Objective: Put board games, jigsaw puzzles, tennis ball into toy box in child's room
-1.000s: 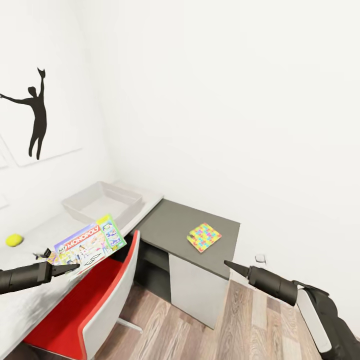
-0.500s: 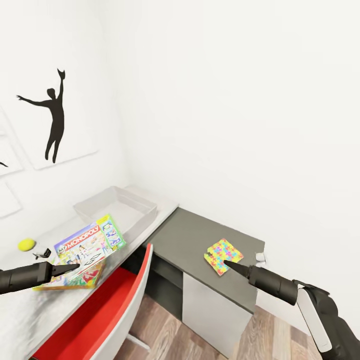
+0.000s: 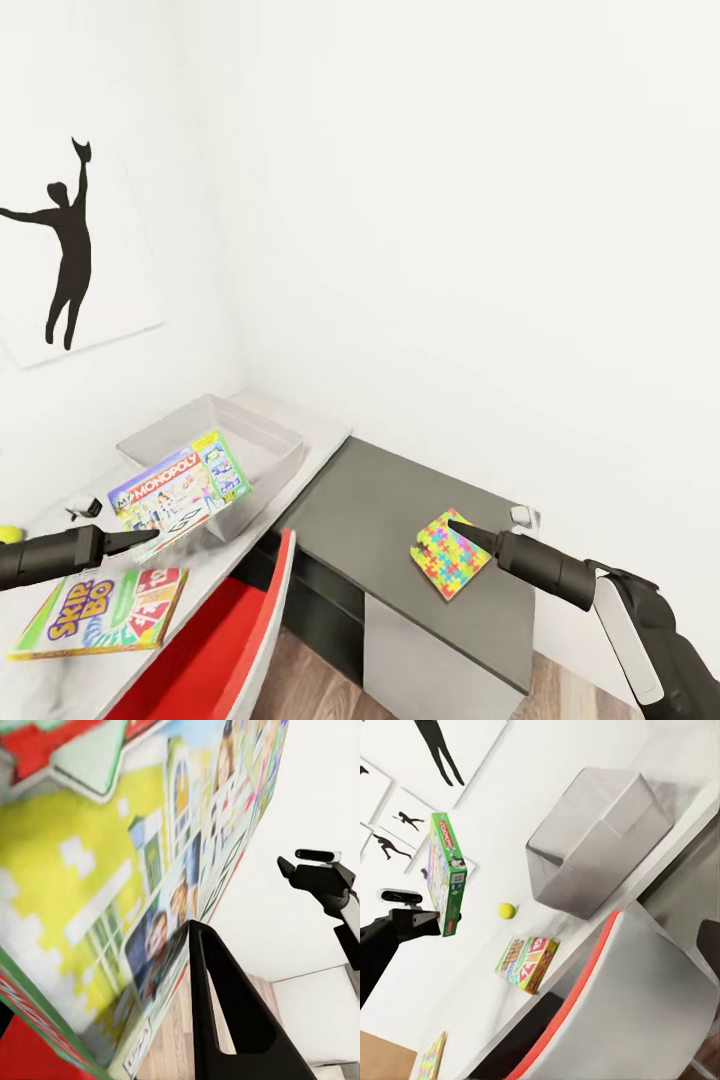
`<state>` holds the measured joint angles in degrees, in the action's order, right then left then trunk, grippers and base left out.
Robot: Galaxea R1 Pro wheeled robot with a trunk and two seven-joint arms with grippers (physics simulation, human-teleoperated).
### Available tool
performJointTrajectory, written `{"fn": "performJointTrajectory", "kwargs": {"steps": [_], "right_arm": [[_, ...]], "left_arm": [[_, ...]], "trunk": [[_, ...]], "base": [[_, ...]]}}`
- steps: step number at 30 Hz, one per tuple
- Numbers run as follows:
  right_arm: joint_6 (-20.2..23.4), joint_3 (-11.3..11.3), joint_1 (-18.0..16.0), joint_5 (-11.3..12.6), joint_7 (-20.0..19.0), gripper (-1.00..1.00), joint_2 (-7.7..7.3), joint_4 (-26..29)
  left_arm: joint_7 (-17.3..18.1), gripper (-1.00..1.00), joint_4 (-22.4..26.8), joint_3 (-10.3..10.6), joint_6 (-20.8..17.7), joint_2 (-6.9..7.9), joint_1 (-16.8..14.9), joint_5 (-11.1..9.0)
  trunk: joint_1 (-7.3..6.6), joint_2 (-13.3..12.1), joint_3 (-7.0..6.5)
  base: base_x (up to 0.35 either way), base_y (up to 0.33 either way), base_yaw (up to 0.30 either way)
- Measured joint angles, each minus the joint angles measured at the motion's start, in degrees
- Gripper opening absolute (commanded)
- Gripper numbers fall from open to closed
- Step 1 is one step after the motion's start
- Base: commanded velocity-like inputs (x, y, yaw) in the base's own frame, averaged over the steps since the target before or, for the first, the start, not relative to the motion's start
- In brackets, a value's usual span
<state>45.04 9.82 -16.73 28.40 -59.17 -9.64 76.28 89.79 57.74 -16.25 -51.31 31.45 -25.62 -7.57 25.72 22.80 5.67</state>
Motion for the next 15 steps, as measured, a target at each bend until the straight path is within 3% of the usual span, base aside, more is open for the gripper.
{"fn": "performJointTrajectory", "kwargs": {"steps": [5, 15], "right_arm": [[0.01, 0.01, 0.00, -0.01, 0.05, 1.00, 0.00, 0.01], [0.54, 0.08, -0.01, 0.41, -0.33, 1.00, -0.10, 0.26]], "left_arm": [[0.00, -1.00, -0.25, 0.00, 0.01, 0.00, -0.01, -0.02], [-0.01, -1.00, -0.34, -0.01, 0.02, 0.00, 0.00, -0.09]], "trunk": [[0.02, -0.01, -0.22], [0.02, -0.01, -0.30]], "base": [[0.131, 0.040, -0.152], [0.011, 0.003, -0.020]]}}
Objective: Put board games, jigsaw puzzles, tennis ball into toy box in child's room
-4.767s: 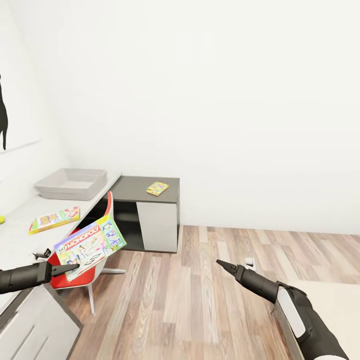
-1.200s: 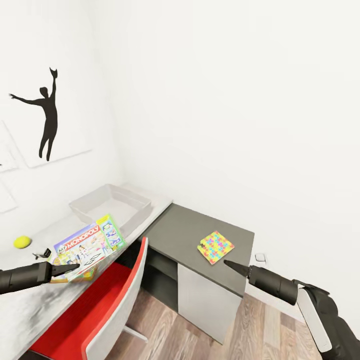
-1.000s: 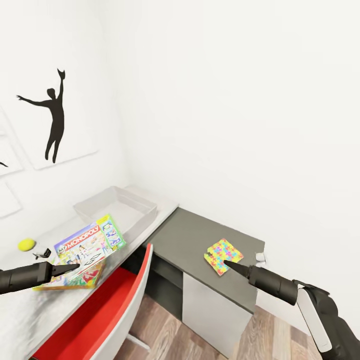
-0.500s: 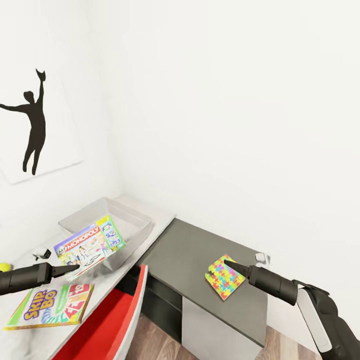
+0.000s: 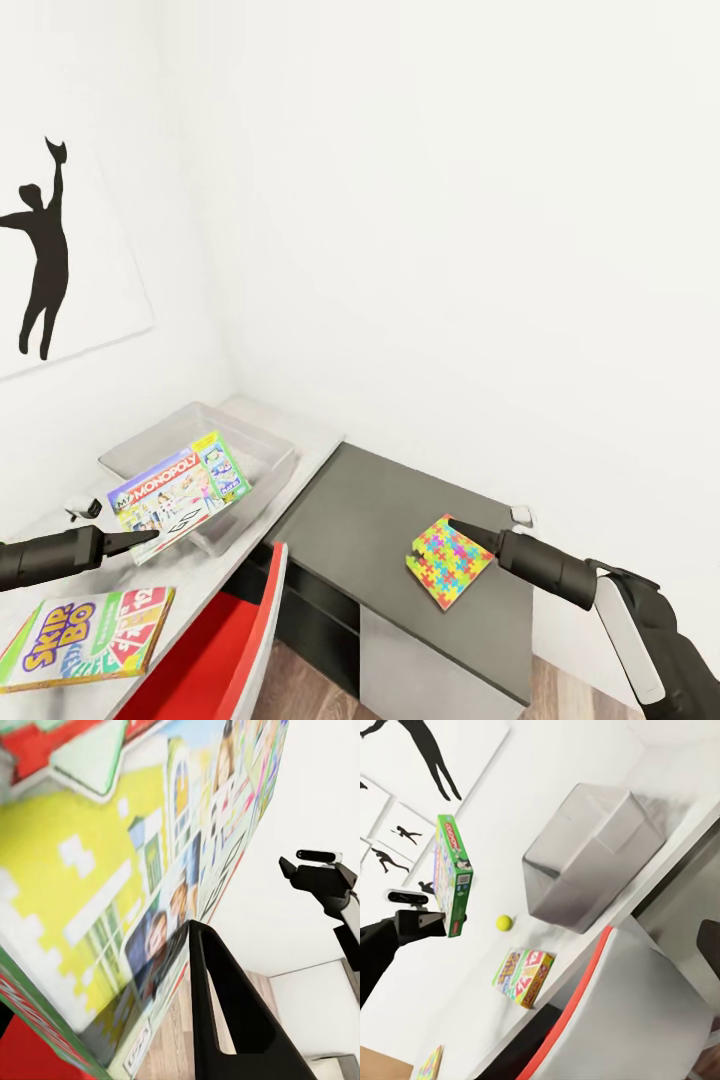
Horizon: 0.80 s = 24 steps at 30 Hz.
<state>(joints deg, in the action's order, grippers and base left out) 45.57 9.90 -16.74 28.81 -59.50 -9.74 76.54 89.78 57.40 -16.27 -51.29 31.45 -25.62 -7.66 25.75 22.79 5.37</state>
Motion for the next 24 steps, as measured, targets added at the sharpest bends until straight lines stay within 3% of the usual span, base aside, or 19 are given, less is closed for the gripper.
{"fn": "performJointTrajectory", "kwargs": {"steps": [7, 13, 24], "right_arm": [[-0.06, 0.01, 0.00, 0.05, 0.03, 1.00, -0.01, -0.16], [-0.10, 0.02, 0.01, -0.28, 0.12, 1.00, 0.06, -0.23], [-0.48, 0.01, 0.02, -0.34, 0.62, 1.00, 0.15, -1.28]], "left_arm": [[0.00, -1.00, -0.01, 0.00, 0.00, 0.00, 0.00, 0.00], [0.01, -1.00, -0.03, 0.01, 0.00, -0.01, -0.02, 0.04], [0.00, -1.00, -0.04, 0.00, 1.08, 0.00, 0.00, 0.00]], "trunk": [[-0.02, 0.01, -0.02], [-0.02, 0.00, -0.31], [0.00, 0.00, -0.52]], "base": [[0.082, 0.000, -0.017], [0.189, 0.000, -0.158], [0.021, 0.000, -0.036]]}}
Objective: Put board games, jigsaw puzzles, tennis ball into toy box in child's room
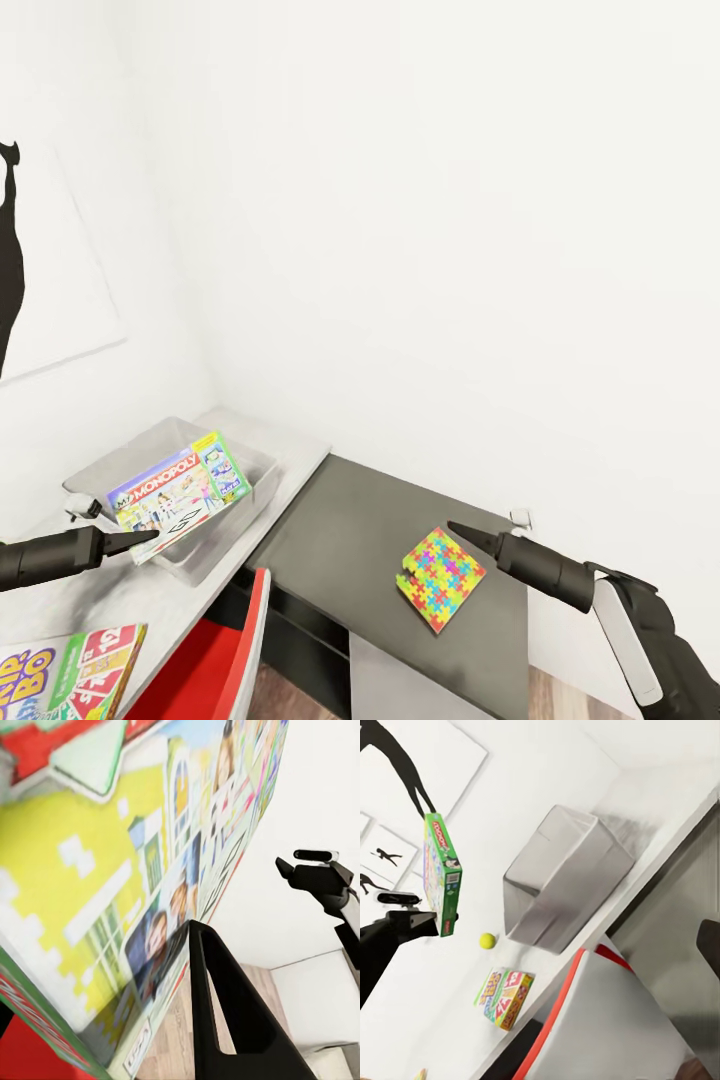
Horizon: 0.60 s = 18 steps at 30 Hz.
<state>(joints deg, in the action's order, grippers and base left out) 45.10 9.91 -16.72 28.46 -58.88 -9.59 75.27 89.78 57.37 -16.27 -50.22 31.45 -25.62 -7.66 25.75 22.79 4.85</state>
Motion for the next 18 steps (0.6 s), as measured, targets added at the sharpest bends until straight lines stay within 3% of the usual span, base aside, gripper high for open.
{"fn": "performJointTrajectory", "kwargs": {"steps": [10, 18], "right_arm": [[-0.19, 0.00, -0.02, 0.01, 0.03, 1.00, -0.03, -0.97], [0.17, 0.01, -0.01, 0.00, 0.60, 1.00, -0.02, -1.02]], "left_arm": [[0.00, -1.00, -0.49, -0.04, 0.15, 0.03, 0.00, 0.00], [0.00, -1.00, -0.52, 0.00, 0.18, -0.02, -0.01, 0.02]], "trunk": [[0.00, 0.00, 0.00], [-0.02, 0.01, -0.08]], "base": [[0.013, 0.000, 0.000], [0.184, 0.000, -0.039]]}}
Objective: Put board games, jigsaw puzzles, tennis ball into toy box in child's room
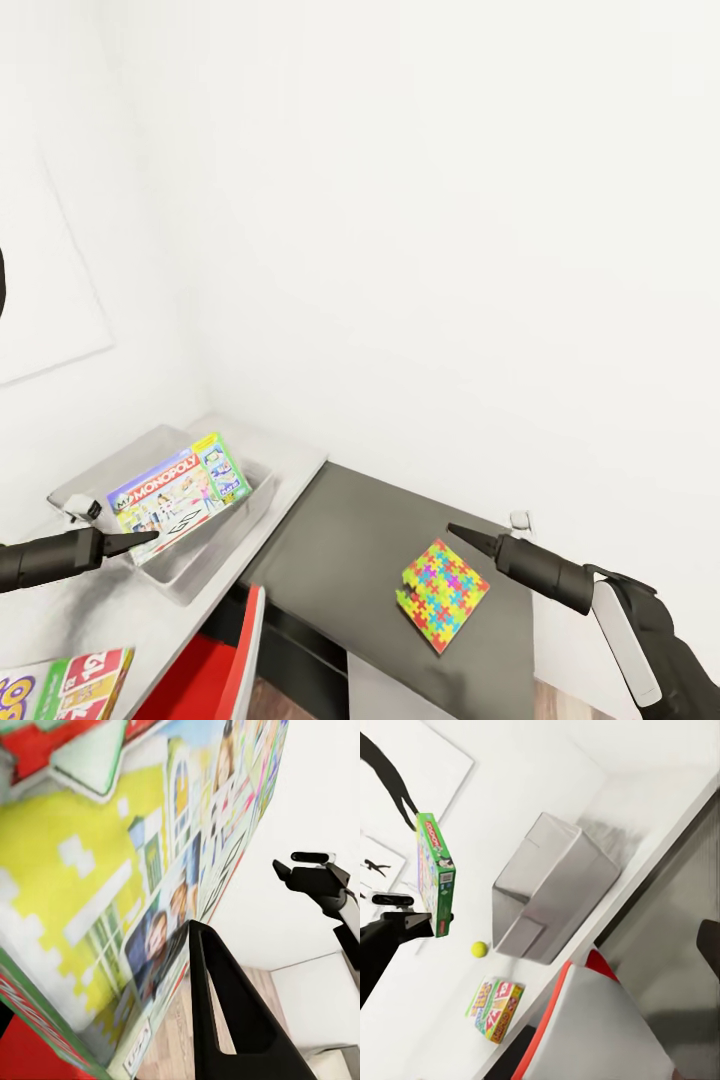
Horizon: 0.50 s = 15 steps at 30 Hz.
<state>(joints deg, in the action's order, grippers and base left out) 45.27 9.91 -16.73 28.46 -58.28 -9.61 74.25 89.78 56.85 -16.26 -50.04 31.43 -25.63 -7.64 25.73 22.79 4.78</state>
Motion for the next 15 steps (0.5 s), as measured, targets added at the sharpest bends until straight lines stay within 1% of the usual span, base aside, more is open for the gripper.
{"fn": "performJointTrajectory", "kwargs": {"steps": [5, 15], "right_arm": [[0.19, 0.05, 0.00, 0.03, 0.25, 1.00, 0.02, -0.05], [0.25, 0.08, -0.01, 0.03, 0.33, 1.00, 0.03, -0.07]], "left_arm": [[0.00, -1.00, 0.00, 0.00, 0.02, -0.02, 0.00, 0.00], [0.00, -1.00, 0.01, 0.00, 0.00, -0.02, 0.01, -0.01]], "trunk": [[0.01, 0.00, -0.28], [0.02, 0.00, -0.39]], "base": [[0.110, 0.000, -0.153], [0.020, 0.027, -0.020]]}}
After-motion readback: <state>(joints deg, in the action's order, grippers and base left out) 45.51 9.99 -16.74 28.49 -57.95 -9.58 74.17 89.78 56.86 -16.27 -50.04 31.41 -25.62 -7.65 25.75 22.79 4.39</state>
